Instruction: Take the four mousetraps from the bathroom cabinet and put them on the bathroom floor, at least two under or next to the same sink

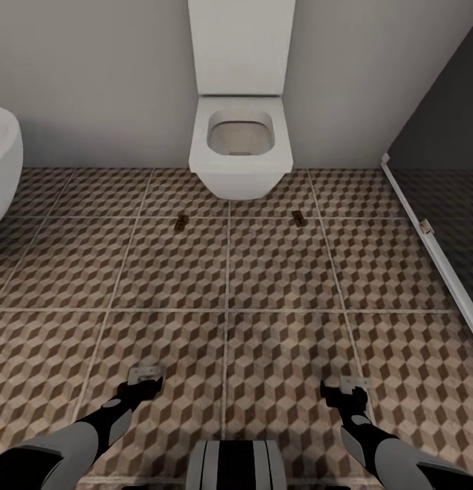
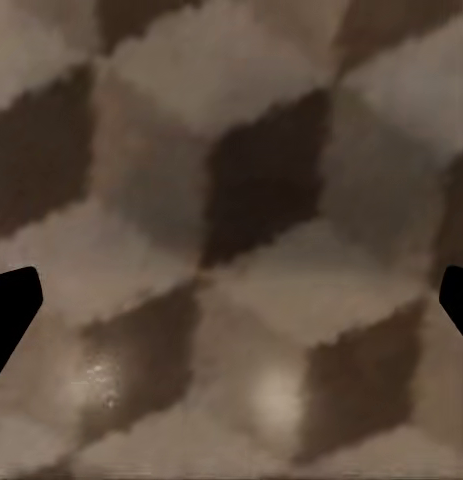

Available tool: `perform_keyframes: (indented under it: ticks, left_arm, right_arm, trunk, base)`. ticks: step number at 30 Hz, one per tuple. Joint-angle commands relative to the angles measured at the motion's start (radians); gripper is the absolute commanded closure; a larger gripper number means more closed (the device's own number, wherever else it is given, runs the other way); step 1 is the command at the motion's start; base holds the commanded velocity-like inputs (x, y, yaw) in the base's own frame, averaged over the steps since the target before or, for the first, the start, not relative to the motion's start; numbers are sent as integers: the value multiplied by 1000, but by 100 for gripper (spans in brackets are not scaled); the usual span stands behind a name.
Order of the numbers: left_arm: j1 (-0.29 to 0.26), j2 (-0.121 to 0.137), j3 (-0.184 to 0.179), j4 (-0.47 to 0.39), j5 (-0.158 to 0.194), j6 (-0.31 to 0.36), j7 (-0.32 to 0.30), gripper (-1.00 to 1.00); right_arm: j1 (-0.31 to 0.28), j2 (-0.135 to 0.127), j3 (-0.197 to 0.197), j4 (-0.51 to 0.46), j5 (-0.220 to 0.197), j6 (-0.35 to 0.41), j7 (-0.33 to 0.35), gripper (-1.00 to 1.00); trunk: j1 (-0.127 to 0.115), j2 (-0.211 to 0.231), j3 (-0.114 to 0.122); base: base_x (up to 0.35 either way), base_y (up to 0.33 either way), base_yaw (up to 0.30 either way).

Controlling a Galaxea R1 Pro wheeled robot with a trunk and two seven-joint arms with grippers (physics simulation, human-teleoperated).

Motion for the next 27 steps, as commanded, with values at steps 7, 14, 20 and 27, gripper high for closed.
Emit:
perform_keyframes:
  ticks: [7, 14, 20, 27]
  left_arm:
    - [-1, -3, -8, 1, 10, -3, -4, -100]
    - [-1, -4, -8, 1, 9, -3, -4, -100]
    - [-1, -5, -8, 1, 9, -3, -4, -100]
    - [-1, -5, -8, 0, 8, 0, -4, -100]
  right_arm:
    - [-1, 0, -8, 1, 11, -3, -4, -100]
    - [-1, 1, -7, 1, 11, -3, -4, -100]
    - [-1, 0, -8, 1, 11, -3, -4, -100]
    - [-1, 1, -8, 1, 11, -3, -4, -100]
  trunk:
    - [0, 0, -1]
    - [0, 0, -1]
    - [0, 0, -1]
    - [0, 0, -1]
  base:
    - [-34, 3, 0]
    - [-8, 1, 0]
    - [-2, 0, 0]
    - [0, 0, 0]
